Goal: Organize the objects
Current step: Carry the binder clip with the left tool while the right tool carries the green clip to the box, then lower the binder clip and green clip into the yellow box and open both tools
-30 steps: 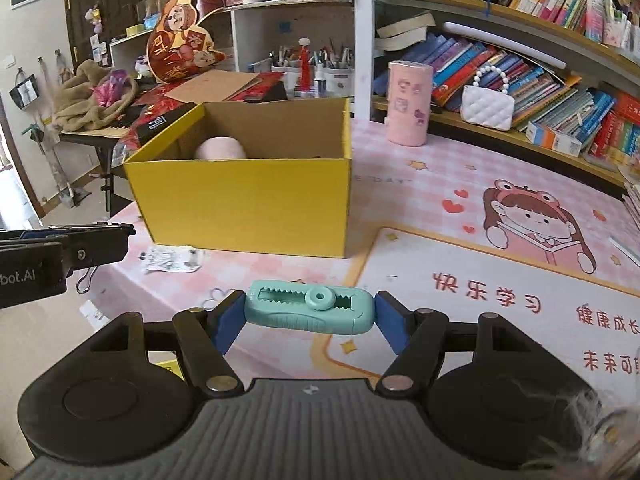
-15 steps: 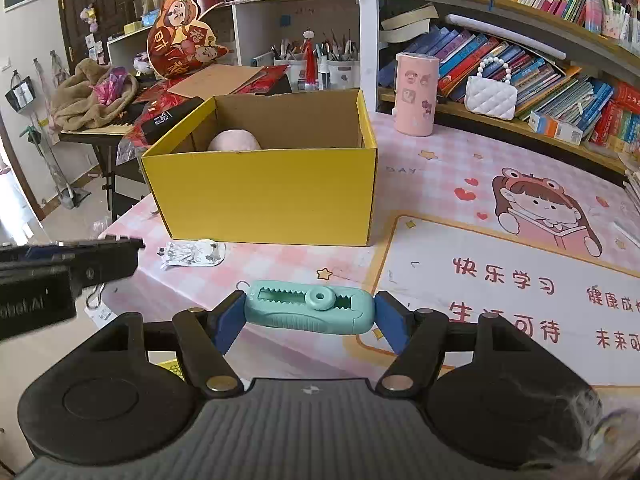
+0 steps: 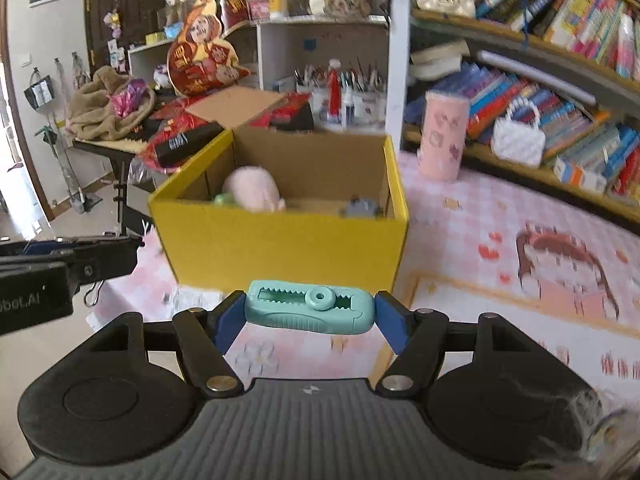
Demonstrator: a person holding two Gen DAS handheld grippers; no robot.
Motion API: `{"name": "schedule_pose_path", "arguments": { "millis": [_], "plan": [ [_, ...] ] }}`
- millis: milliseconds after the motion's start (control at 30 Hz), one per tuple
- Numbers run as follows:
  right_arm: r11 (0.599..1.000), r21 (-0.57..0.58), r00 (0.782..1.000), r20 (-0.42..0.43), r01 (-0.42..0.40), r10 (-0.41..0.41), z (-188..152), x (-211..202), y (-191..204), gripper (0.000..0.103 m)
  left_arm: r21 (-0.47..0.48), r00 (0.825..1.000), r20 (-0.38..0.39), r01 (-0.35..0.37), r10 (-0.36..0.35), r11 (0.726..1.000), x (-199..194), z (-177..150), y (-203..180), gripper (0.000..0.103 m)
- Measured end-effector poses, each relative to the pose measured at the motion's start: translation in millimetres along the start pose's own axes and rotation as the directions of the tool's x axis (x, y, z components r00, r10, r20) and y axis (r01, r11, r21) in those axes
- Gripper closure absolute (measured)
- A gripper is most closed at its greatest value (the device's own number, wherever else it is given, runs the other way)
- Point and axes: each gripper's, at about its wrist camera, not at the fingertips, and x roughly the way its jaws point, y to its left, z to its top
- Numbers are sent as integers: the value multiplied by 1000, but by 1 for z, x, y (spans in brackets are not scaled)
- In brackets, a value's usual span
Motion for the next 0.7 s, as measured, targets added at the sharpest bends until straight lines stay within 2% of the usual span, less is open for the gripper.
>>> {"name": "schedule_pose_path", "arguments": {
  "millis": [167,267,500,700],
  "plan": [
    [999,-37,997,79,13,-10,39,21,-10,35,-3,998,57,9,-9,1000,27,34,-9,65],
    [998,-61,996,91,12,-7,58,43,-18,35,-7,999,50,18,-18,1000,51,47,-14,65],
    [984,-170,998,-3,-57,58,79,109,-23,35,-47,998,-61,5,-8,999,110,51,-14,65],
    [958,-263,990,-104,-115,90,81,152,-20,35,-64,986,-168,-35,24,997,144,45,-11,65]
  ]
}}
